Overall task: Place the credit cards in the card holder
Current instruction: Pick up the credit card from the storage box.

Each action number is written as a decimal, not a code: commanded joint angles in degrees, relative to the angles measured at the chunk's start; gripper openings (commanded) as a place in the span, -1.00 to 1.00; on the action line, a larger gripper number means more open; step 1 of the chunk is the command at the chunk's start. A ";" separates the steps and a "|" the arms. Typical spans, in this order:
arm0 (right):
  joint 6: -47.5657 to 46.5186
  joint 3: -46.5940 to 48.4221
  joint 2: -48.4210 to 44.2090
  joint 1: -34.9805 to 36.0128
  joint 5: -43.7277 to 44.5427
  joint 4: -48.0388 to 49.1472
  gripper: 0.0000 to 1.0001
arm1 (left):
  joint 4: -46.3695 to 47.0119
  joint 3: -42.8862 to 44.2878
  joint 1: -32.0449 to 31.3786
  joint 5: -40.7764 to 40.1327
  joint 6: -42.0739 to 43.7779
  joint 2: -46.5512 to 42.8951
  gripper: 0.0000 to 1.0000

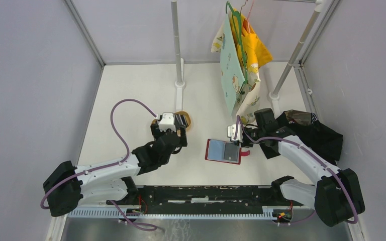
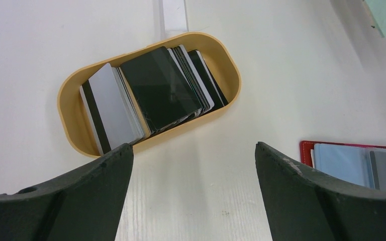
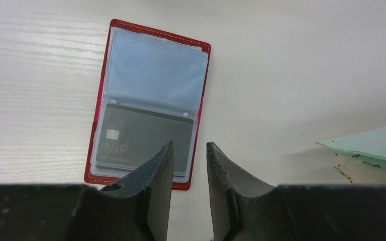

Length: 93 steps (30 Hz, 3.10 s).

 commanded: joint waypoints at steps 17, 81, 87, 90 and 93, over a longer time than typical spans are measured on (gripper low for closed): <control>3.55 -0.30 -0.60 -0.02 -4.36 3.39 -0.26 | 2.03 0.41 7.73 6.97 -3.44 -1.99 0.94; 84.90 49.94 54.97 20.91 22.82 21.38 0.38 | 6.60 -6.97 38.86 27.47 -3.53 -11.87 0.99; 89.06 51.63 57.52 20.78 20.90 21.17 0.42 | 6.74 -7.14 39.09 27.85 -3.57 -11.89 0.99; 91.13 51.72 57.86 20.81 21.60 21.01 0.43 | 6.78 -7.30 39.13 27.85 -3.64 -12.01 0.99; 92.89 51.73 58.14 20.81 22.16 20.63 0.44 | 6.78 -7.39 39.20 27.86 -3.66 -12.03 0.99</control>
